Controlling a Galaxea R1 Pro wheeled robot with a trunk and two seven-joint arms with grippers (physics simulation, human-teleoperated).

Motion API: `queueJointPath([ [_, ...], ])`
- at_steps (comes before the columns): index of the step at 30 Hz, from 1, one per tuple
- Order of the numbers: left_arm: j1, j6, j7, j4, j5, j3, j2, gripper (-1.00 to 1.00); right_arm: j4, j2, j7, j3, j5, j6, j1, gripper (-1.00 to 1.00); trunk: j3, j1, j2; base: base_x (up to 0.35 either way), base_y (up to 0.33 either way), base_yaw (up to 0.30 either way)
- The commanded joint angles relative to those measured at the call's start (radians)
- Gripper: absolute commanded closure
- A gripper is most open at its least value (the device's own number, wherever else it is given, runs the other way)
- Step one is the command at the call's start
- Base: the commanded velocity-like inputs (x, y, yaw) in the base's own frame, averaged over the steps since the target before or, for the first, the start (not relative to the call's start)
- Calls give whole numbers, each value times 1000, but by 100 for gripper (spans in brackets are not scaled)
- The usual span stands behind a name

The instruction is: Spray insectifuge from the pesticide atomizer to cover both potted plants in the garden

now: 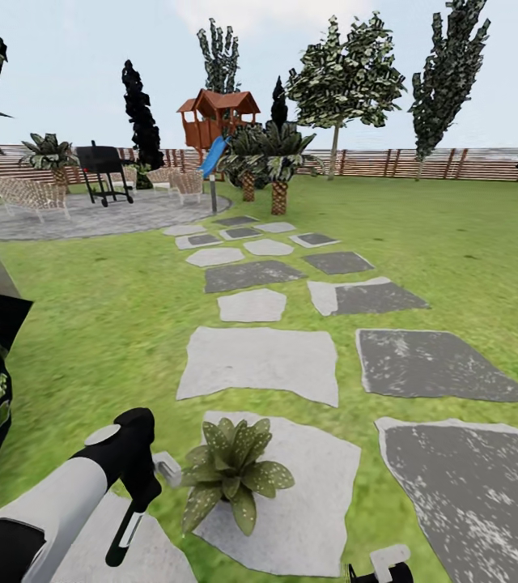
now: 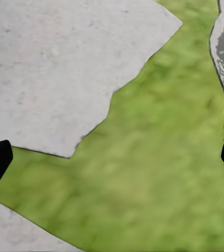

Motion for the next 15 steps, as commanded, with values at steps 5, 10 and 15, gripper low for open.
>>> queueJointPath([
  [5, 0, 8, -10, -2, -7, -4, -3, 100, 1, 0, -11, 8, 8, 0, -1, -100, -1, 0, 0, 0, -272, 60],
  [10, 0, 8, -10, -2, -8, -4, -4, 100, 1, 0, -11, 8, 8, 0, -1, -100, -1, 0, 0, 0, -272, 250],
  [15, 0, 8, -10, -3, -8, -2, -4, 100, 1, 0, -10, 8, 8, 0, -1, -100, -1, 0, 0, 0, -231, 275],
])
